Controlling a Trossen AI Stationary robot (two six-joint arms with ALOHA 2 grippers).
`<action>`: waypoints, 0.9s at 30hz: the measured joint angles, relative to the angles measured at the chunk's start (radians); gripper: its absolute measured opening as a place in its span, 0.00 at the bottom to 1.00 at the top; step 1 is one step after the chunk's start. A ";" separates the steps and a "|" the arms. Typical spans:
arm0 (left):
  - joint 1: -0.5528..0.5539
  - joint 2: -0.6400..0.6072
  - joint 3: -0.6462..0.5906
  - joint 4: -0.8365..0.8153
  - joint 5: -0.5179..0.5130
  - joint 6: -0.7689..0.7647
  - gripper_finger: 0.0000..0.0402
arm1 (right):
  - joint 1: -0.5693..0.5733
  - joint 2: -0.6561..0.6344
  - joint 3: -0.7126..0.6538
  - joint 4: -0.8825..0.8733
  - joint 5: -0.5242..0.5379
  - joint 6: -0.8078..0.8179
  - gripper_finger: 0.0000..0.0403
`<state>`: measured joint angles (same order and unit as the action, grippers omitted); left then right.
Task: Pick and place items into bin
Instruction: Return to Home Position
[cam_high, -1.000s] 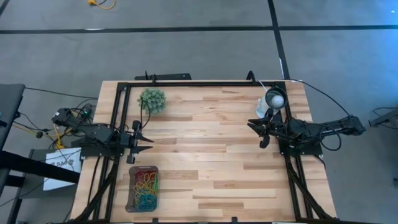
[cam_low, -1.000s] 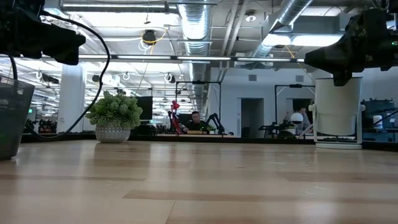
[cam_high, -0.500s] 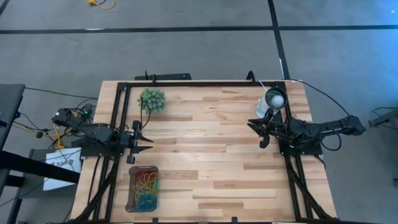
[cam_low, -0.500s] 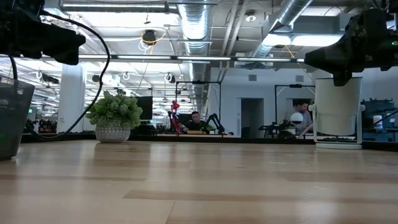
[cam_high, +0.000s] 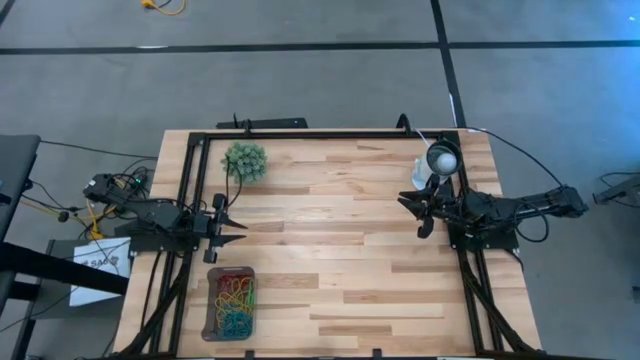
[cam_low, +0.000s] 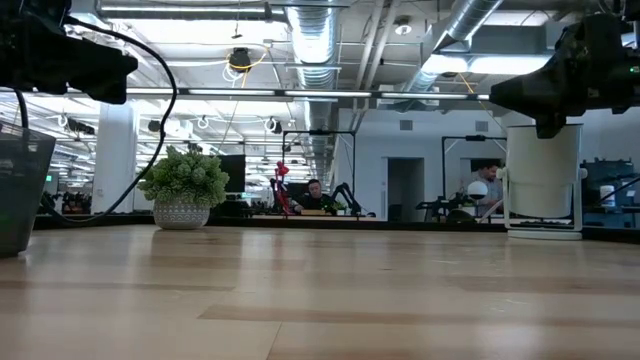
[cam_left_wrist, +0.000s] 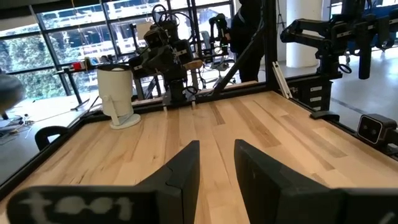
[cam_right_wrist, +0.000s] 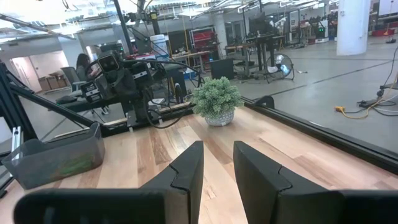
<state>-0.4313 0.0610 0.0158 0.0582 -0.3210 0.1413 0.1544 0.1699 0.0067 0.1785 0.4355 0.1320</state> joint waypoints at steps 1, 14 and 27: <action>0.000 0.000 0.000 0.000 0.000 0.000 0.23 | 0.000 0.000 0.000 0.000 0.000 0.000 0.20; 0.000 0.000 0.000 0.000 0.000 -0.009 0.23 | 0.000 0.000 0.000 0.000 0.000 0.000 0.20; 0.000 0.000 0.000 0.000 0.000 0.000 0.23 | 0.000 0.000 0.000 0.000 0.000 0.000 0.20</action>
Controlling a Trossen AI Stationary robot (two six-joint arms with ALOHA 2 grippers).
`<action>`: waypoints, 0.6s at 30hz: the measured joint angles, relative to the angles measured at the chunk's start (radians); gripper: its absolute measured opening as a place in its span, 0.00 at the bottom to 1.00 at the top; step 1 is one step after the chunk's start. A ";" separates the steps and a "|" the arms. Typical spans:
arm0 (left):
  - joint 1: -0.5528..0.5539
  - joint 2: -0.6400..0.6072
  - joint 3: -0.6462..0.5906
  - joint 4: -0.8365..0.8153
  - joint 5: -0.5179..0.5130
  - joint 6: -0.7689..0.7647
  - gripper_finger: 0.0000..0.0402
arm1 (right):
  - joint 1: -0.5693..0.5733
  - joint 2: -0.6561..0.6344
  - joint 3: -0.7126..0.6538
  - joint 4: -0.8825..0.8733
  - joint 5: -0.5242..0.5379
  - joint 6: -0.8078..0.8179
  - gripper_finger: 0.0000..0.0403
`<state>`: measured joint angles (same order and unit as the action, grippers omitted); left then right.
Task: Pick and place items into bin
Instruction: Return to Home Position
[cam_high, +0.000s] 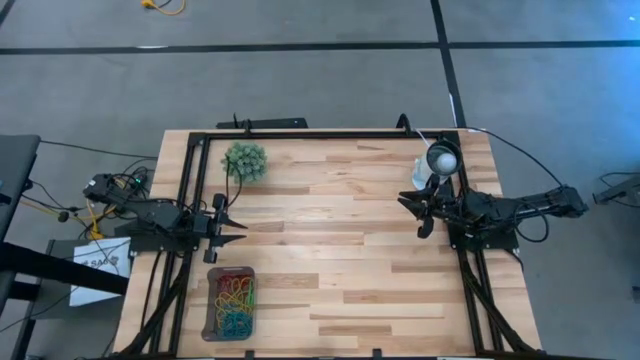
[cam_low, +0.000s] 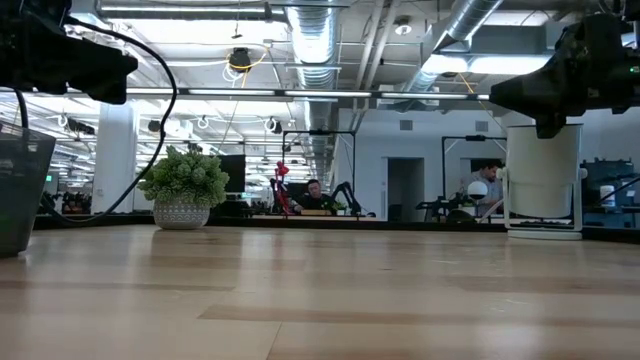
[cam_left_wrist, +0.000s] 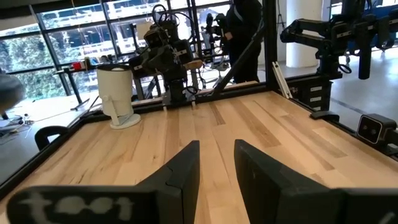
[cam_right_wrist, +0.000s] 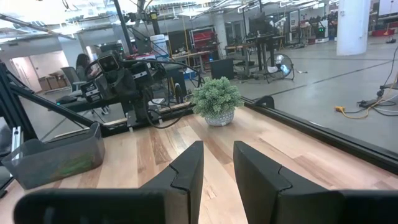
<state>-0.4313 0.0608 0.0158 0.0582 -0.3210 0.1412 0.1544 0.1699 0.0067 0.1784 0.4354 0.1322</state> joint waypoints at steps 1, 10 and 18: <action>0.000 0.000 0.000 0.000 0.000 -0.003 0.23 | 0.000 0.000 0.000 0.000 0.000 0.000 0.20; 0.000 0.000 0.000 0.000 0.000 -0.006 0.23 | 0.000 0.000 0.000 0.000 0.000 0.000 0.20; 0.000 0.000 0.000 0.000 0.000 -0.001 0.23 | 0.000 0.000 0.000 0.000 0.000 0.000 0.20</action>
<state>-0.4313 0.0610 0.0158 0.0582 -0.3210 0.1397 0.1544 0.1699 0.0067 0.1784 0.4354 0.1322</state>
